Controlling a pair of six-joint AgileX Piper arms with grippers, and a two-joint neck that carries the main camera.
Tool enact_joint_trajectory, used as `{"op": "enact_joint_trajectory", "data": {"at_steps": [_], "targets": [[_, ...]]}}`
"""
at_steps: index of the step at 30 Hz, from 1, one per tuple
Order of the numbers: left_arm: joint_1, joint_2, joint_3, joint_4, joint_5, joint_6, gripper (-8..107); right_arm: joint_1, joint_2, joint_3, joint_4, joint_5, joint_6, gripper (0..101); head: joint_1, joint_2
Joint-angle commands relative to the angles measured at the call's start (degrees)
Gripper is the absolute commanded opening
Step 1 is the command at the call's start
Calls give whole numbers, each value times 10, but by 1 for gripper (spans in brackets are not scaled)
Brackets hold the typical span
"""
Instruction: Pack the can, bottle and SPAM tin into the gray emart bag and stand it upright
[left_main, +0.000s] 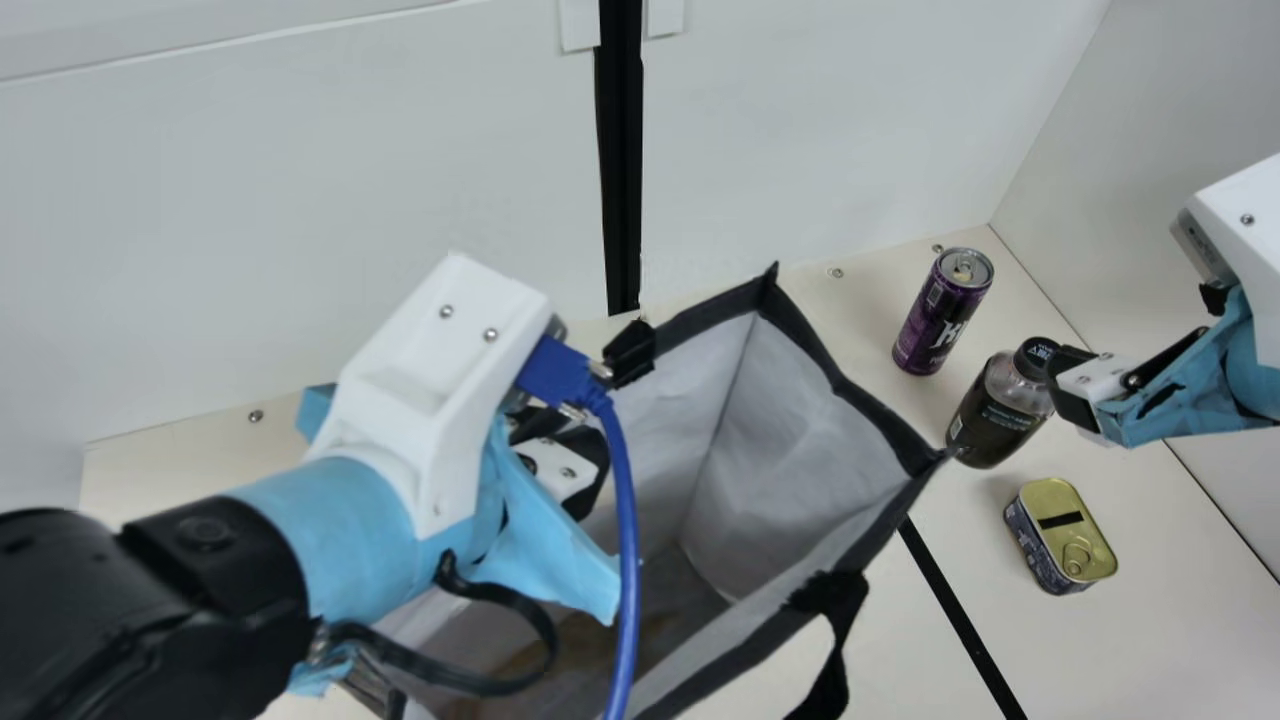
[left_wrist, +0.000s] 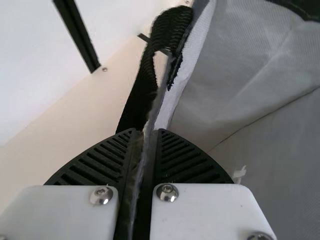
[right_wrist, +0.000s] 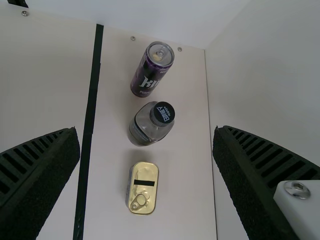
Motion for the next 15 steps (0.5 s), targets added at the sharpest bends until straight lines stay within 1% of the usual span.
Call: {"op": "enact_joint_trajectory", "data": {"at_steps": [1,8,12,15], "targets": [[-2,-5,-1,44,0,-19,-8,0,0,0,0,0,0,95,-13,-1],[-23,-28,6,185,0,-91,-8,0,0,0,0,0,0,95,-13,-1],[-35,-44,24,266,0,-136,-8,0,0,0,0,0,0,95,-13,-1],[-43,-57,47,330,0,-170,-8,0,0,0,0,0,0,95,-13,-1]]}}
